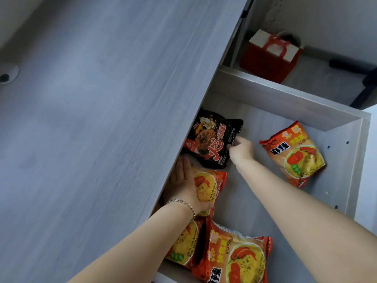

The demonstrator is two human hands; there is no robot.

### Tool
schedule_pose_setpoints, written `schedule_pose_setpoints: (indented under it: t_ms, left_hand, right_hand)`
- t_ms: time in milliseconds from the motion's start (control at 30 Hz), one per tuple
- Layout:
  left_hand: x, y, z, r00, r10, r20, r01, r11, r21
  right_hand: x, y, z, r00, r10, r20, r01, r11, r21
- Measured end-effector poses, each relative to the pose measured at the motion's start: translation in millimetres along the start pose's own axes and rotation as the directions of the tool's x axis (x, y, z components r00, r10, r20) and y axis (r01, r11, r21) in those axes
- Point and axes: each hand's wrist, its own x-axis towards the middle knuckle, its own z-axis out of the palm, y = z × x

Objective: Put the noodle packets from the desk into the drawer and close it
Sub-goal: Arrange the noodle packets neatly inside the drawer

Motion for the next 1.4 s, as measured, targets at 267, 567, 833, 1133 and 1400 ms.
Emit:
schedule_pose_setpoints:
  t_ms: [267,567,833,1133,1400]
  left_hand:
    - [27.2,16.9,-19.4,0.935,0.303,-0.182,-0.285,0.951,0.120]
    - [42.4,25.6,-29.6,0.991,0.131,0.012,-0.129,0.943,0.308]
    - [19.8,35.3,-18.6,0.990,0.126,-0.063,-0.112,0.976,0.187]
    - [-5.0,3.5,2.6,0.970,0.236,-0.055,-0.213,0.939,0.270]
    - [-4.7,3.6,3.5,0.980,0.198,-0.004,-0.192,0.957,0.219]
  right_hand:
    - [-21.0,20.3,-15.8,0.946,-0.137,0.292,0.172,0.980,-0.097]
    - [13.0,33.6,-122.4,0.947,-0.275,-0.168,0.111,0.768,-0.631]
    - [25.0,57.0,-136.0,0.993,-0.029,-0.115,-0.044,0.813,-0.581]
    - [-55.8,91.3,-98.1,0.824,-0.300,0.481,0.567,0.412,-0.714]
    - [-78.9,107.5,-69.5,0.920,-0.262,0.291,0.321,0.931,-0.176]
